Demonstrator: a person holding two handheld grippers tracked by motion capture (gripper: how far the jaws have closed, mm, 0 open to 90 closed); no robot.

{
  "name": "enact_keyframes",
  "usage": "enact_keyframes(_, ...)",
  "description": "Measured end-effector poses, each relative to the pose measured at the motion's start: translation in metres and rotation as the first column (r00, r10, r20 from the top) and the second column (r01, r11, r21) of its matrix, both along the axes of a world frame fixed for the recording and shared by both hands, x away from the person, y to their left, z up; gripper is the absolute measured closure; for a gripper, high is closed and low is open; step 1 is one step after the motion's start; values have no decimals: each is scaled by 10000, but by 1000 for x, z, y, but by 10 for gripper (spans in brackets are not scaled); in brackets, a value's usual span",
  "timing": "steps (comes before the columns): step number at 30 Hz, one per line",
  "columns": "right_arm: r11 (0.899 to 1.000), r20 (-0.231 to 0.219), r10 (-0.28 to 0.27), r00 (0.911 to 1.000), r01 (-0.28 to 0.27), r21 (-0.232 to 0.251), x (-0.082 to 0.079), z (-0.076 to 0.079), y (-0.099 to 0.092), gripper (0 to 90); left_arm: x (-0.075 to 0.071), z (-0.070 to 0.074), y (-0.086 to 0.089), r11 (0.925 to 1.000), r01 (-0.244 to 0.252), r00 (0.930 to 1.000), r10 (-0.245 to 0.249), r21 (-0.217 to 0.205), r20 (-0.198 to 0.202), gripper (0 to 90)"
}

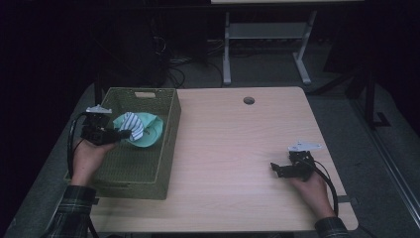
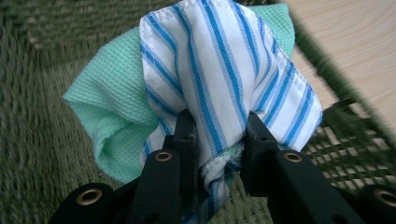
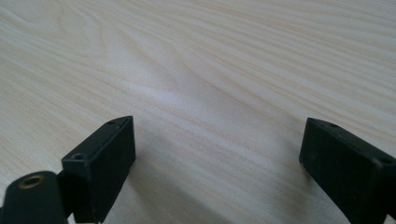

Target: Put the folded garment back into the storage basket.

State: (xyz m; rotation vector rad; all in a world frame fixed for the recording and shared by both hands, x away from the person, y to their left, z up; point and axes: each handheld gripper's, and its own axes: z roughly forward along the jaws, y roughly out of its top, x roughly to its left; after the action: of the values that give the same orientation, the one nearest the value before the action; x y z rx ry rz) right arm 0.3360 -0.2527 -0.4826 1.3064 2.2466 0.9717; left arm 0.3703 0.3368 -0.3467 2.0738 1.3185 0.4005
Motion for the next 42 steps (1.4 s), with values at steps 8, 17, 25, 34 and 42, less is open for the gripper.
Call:
enact_keyframes(8, 10000, 3, 3, 10000, -3, -3, 0, 0, 0, 102, 9, -28, -6, 9993, 104, 9983, -83, 364, -579, 708)
enact_keyframes(17, 10000, 1, -21, 10000, 21, 17, 0, 0, 0, 102, 17, -49, -7, 9960, 169, 9881, -32, 877, -1541, 694)
enact_keyframes(25, 10000, 0, -20, 10000, 20, 17, 0, 0, 0, 102, 17, -53, -4, 9977, 74, 9857, 40, 671, -1687, 487)
enact_keyframes(34, 10000, 5, -48, 10000, 48, -3, 0, 0, 0, 102, 19, -53, -4, 9992, -35, 9886, 96, 409, -1503, 231)
enact_keyframes(42, 10000, 2, -46, 10000, 46, -2, 0, 0, 0, 102, 18, -47, -7, 10000, 80, 9931, -86, -54, -1172, 133)
